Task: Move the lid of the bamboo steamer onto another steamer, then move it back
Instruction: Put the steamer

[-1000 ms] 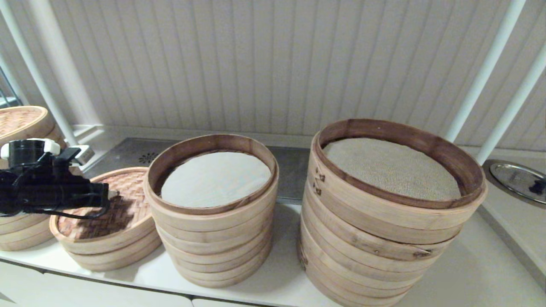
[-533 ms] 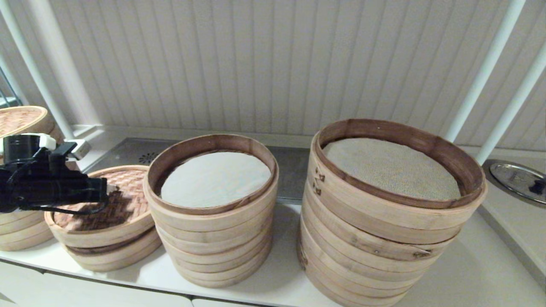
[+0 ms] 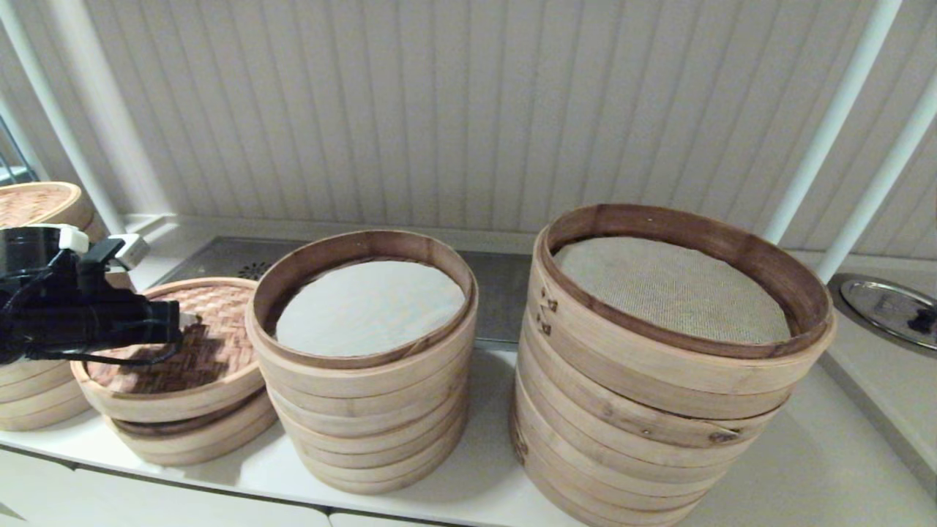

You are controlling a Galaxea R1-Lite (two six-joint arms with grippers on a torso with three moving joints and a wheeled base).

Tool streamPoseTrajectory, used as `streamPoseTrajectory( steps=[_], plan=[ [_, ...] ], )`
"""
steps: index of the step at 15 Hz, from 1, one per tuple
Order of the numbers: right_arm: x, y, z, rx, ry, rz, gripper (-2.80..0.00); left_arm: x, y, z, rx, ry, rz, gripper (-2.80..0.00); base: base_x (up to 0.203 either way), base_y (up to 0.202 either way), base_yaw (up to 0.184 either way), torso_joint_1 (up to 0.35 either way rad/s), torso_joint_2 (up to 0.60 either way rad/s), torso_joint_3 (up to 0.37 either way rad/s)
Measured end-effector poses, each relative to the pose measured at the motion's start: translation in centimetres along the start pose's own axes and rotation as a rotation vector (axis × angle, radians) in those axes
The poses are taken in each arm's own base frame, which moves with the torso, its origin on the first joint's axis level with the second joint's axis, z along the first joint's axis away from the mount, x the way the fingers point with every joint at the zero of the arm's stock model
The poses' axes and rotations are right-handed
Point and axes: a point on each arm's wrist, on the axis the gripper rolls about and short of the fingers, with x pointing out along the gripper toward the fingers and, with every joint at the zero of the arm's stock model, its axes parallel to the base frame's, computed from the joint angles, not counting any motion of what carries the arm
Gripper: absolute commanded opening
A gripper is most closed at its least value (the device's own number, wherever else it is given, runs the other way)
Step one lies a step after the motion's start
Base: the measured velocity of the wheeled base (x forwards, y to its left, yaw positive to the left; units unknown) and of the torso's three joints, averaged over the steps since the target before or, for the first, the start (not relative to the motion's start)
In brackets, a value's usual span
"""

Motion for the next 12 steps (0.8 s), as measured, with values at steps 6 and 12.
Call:
streamPoseTrajectory(
  steps=[6, 12],
  plan=[
    [0.0, 0.0, 0.0, 0.0, 0.0, 0.0, -2.8, -0.5, 0.3, 0.1, -0.025, -0.009, 0.009, -2.8, 0.0, 0.0, 0.0, 0.0, 0.0, 0.0],
    [0.0, 0.0, 0.0, 0.0, 0.0, 0.0, -2.8, -0.6, 1.2, -0.1, -0.039, -0.013, 0.023, -2.8, 0.0, 0.0, 0.0, 0.0, 0.0, 0.0]
  ],
)
